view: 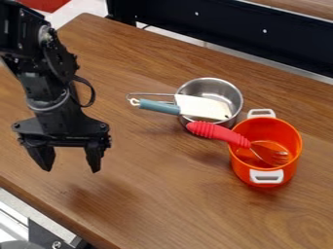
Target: Move the orange pot to the lower left corner of the table
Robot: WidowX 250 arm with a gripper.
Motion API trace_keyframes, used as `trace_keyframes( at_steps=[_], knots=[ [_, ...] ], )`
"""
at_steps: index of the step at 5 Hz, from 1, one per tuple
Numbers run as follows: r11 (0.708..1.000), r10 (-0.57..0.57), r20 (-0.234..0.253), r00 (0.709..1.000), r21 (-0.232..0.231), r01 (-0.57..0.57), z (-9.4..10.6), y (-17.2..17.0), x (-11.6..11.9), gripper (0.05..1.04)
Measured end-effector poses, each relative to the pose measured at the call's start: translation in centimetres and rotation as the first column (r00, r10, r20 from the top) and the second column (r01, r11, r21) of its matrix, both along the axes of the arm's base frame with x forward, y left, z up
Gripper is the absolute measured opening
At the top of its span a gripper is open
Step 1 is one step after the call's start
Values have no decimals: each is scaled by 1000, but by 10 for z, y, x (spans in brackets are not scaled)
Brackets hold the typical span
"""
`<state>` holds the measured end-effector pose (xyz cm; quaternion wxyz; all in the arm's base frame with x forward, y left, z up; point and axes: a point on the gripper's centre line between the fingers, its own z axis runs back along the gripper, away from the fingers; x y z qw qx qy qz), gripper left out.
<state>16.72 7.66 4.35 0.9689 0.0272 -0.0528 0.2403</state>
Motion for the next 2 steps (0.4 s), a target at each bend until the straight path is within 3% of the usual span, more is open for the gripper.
trace_keyframes(
  at_steps=[1,2],
  knots=[
    [1000,14,-14,1000,-13,-15,-2,-2,-3,1001],
    [988,128,-53,990,-83,-132,3,-27,2,1001]
  ],
)
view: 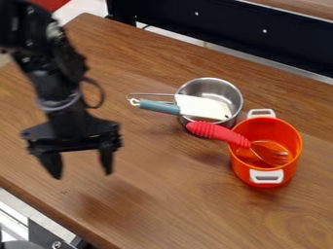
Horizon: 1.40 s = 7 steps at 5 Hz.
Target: Move the orange pot to the lower left corner of the table
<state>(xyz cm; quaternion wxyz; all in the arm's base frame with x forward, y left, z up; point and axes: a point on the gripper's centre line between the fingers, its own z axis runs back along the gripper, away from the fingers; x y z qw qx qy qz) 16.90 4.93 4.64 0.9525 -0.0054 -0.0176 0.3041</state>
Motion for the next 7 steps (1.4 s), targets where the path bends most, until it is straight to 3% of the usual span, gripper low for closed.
trace_keyframes(
  at_steps=[2,4,7],
  knots=[
    [993,109,8,994,-45,-108,8,-31,21,1001],
    [970,220,19,975,-110,-217,1,-63,44,1001],
    [932,323,89,942,-201,-301,-2,-105,67,1001]
  ],
)
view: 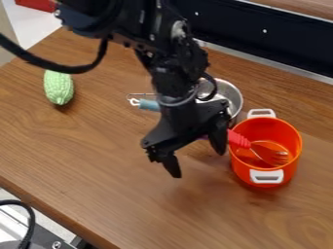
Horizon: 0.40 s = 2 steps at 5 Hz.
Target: Move the orange pot to the lower left corner of the table
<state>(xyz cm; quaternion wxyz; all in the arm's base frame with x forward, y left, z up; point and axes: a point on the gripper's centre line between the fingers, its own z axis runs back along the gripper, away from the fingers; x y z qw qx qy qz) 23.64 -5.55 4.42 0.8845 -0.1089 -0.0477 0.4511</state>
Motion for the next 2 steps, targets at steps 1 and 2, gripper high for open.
trace_keyframes(
  at_steps=[1,2],
  knots=[
    [1000,12,8,1000,-11,-12,2,-8,2,1001],
    [999,22,25,999,-25,-21,3,-15,3,1001]
  ],
)
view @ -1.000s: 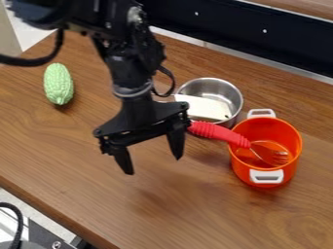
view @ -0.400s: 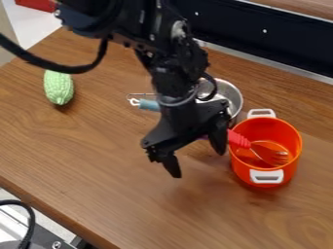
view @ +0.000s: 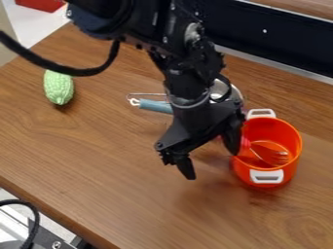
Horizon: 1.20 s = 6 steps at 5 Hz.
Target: Move the orange pot to the lower left corner of the table
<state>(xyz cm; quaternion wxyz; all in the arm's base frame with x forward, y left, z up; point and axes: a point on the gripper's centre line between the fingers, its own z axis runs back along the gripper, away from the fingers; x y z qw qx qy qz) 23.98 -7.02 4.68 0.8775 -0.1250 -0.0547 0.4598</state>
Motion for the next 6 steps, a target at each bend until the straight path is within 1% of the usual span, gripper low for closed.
trace_keyframes(
  at_steps=[1,2,3,4,5,6],
  knots=[
    [999,28,16,999,-25,-27,-1,-3,5,1001],
    [999,27,26,999,-36,-26,-1,-7,8,1001],
    [998,-10,-3,1000,-62,10,-4,-15,6,1001],
    [998,-29,-25,999,-60,27,-10,-19,6,1001],
    [997,-38,-36,999,-67,35,-13,-21,8,1001],
    [997,-44,-58,997,-69,40,-14,-21,4,1001]
  ],
)
